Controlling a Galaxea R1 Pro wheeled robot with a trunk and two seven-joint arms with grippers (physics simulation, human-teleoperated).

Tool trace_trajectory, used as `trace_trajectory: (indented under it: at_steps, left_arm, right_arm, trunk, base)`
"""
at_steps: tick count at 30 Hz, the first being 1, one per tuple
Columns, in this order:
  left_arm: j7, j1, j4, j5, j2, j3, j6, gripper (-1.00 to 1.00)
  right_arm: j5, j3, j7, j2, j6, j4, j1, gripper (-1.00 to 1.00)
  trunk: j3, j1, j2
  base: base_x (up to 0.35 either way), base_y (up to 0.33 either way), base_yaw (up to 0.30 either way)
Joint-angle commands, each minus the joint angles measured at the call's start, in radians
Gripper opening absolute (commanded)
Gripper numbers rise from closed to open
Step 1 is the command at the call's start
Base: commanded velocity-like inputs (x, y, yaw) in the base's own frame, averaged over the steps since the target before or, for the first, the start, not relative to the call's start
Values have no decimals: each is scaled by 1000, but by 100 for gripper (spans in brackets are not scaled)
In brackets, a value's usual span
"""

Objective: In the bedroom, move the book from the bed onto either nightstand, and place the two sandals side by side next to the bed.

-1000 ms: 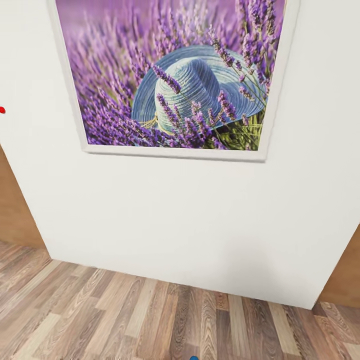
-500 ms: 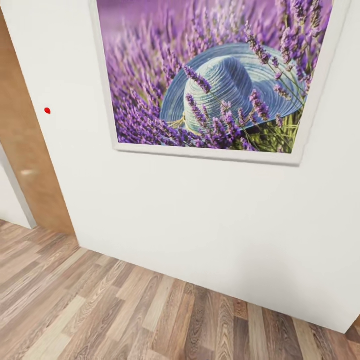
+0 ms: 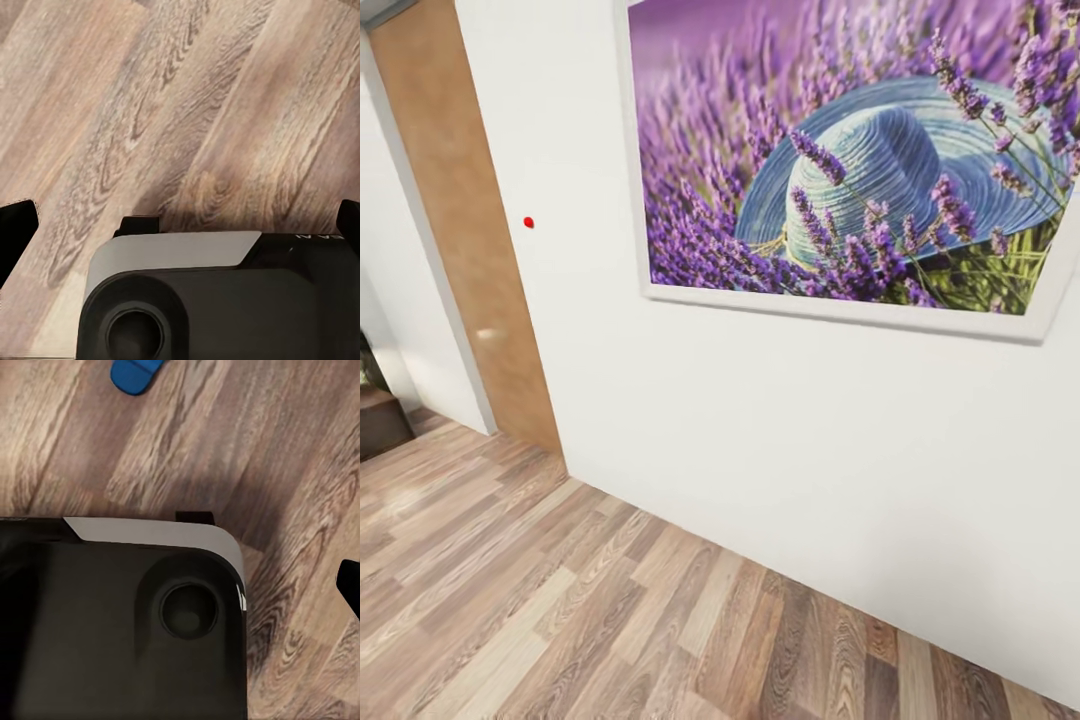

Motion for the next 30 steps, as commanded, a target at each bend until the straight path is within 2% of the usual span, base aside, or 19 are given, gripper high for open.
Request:
trace_trajectory:
  at_steps: [1, 30]
  left_arm:
    - [0, 0, -1, 3, 0, 1, -1, 100]
    - [0, 0, -1, 3, 0, 1, -1, 100]
  right_arm:
    - [-1, 2, -2, 0, -3, 0, 0, 100]
    - [-1, 2, -2, 0, -3, 0, 0, 100]
  trunk:
    - [-1, 0, 0]
    - [-1, 0, 0]
  base:
    - [0, 0, 294]
    - [0, 0, 294]
